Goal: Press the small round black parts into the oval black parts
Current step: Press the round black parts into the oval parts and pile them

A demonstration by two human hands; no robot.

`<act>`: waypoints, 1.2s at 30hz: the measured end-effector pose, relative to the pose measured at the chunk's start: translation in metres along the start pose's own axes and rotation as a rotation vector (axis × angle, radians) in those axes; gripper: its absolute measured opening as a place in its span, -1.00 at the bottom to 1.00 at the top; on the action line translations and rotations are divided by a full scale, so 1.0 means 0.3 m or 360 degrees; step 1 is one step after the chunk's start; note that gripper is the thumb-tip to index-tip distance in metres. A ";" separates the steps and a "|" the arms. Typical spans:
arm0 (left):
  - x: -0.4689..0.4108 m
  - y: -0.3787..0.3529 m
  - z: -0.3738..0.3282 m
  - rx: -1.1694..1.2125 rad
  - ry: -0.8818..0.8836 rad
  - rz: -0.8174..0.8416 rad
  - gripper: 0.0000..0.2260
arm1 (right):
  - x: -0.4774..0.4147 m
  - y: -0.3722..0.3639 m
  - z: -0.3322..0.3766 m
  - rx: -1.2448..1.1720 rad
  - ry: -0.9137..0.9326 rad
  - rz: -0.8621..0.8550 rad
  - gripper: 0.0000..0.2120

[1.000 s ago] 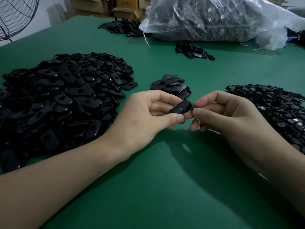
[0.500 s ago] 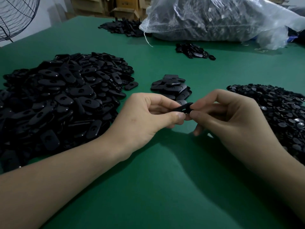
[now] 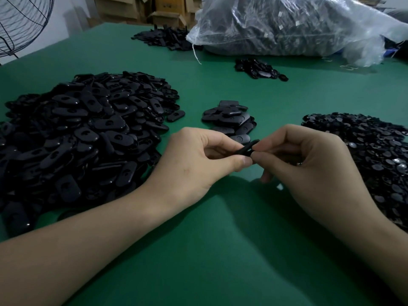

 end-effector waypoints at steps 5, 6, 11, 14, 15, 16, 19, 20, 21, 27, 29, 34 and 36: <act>0.007 0.000 -0.011 -0.0067 -0.0037 0.0007 -0.90 | 0.002 -0.007 -0.024 -0.0162 -0.0085 0.0021 -0.93; 0.007 -0.002 -0.012 -0.0077 -0.0043 0.0012 -0.89 | 0.002 -0.007 -0.026 -0.0189 -0.0095 0.0018 -0.93; 0.005 -0.006 -0.005 -0.0051 -0.0030 0.0030 -0.92 | 0.001 0.001 -0.012 -0.0115 -0.0081 0.0026 -0.94; 0.003 -0.006 -0.002 -0.0055 -0.0031 0.0052 -0.95 | 0.003 0.005 0.008 0.0033 0.0011 0.0012 -0.90; 0.003 -0.006 0.000 -0.0050 -0.0027 0.0060 -0.96 | 0.005 0.008 0.019 0.0112 0.0065 -0.0003 -0.89; 0.002 -0.007 0.001 -0.0040 -0.0023 0.0066 -0.96 | 0.006 0.010 0.033 0.0194 0.0125 -0.0024 -0.89; -0.002 -0.006 0.006 0.0014 0.0004 0.0077 -0.96 | 0.014 0.019 0.077 0.0424 0.0298 -0.0101 -0.96; -0.003 -0.006 0.008 0.0042 0.0017 0.0081 -0.95 | 0.016 0.019 0.088 0.0499 0.0347 -0.0117 -0.98; -0.005 -0.005 0.011 0.0067 0.0030 0.0086 -0.95 | 0.017 0.018 0.096 0.0568 0.0385 -0.0122 -0.98; -0.011 0.004 0.020 0.0116 0.0051 0.0064 -0.93 | 0.012 0.011 0.101 0.0586 0.0468 -0.0080 -0.91; -0.013 0.009 0.021 0.0150 0.0059 0.0046 -0.95 | 0.010 0.007 0.098 0.0538 0.0456 -0.0054 -0.89; -0.015 0.023 0.014 0.0182 0.0028 -0.0035 -0.96 | 0.009 -0.009 0.055 0.0175 0.0261 0.0036 -0.76; -0.011 0.027 0.001 0.0147 -0.0053 -0.0084 -0.96 | 0.008 -0.028 0.026 -0.0266 0.0052 0.0068 -0.70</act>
Point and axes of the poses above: each hand's wrist, its own x-axis away from the middle knuckle, its own y-axis out of the back of the hand, z = x × y, the point moved 8 cm from there along -x, towards the middle knuckle, and after that the axes turned 6 degrees about y, right-handed, at the moved point
